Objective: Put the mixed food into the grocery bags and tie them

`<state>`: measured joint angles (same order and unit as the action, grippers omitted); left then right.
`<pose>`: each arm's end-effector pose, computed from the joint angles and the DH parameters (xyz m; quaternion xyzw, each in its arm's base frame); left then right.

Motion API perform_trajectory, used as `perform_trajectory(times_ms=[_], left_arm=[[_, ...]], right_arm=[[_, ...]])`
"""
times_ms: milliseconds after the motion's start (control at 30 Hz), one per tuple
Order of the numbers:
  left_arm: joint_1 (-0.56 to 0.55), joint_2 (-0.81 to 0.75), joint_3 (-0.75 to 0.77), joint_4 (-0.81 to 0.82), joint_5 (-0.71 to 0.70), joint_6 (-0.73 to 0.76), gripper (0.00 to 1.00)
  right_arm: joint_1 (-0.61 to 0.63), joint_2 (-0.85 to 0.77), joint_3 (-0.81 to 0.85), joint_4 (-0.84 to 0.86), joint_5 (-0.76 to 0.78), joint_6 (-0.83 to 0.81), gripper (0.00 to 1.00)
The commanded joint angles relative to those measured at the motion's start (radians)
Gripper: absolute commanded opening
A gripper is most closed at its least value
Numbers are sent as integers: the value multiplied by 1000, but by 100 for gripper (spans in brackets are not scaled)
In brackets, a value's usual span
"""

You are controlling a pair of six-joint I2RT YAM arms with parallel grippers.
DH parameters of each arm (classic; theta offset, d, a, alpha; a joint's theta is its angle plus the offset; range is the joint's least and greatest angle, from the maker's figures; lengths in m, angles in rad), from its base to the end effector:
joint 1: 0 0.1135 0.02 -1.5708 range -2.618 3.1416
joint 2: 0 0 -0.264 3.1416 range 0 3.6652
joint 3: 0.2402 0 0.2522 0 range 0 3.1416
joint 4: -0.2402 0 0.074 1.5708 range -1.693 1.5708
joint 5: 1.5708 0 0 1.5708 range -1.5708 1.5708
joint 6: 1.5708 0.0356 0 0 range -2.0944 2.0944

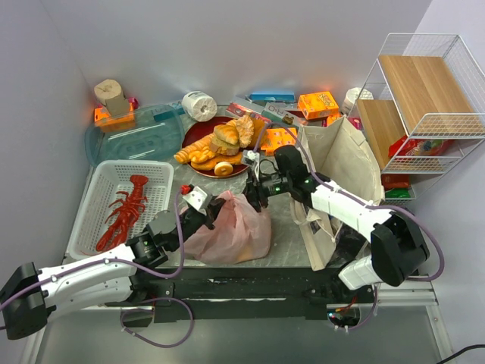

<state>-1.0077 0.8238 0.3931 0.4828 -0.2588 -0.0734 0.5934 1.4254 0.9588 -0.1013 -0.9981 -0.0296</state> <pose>0.1126 -0.1613 0.2651 0.2239 0.6517 -0.2939 0.6624 0.2371 0.1960 0.2679 -0.4550 0.6624 0.5205 0.2887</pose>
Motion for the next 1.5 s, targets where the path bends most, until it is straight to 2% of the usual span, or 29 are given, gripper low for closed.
perform_trajectory(times_ms=[0,200,467,733,967,1067,1467], left_arm=[[-5,8,-10,103,23,-48,1],[-5,-20,-7,91,29,-51,1],[-5,-35,-14,53,-10,-48,1],[-5,-12,-16,71,-29,-58,1],[-5,9,-11,86,-16,-72,1],[-5,9,-14,86,-20,-78,1],[-8,3,-45,115,-97,-104,1]], right_arm=[[43,-40,-31,196,59,83,40],[49,-23,-28,184,194,88,29],[66,-26,-69,282,53,109,23],[88,-79,-120,321,-7,114,28],[88,-103,-166,433,-2,181,41],[89,-106,-164,448,6,194,44],[89,-144,-192,503,62,258,46]])
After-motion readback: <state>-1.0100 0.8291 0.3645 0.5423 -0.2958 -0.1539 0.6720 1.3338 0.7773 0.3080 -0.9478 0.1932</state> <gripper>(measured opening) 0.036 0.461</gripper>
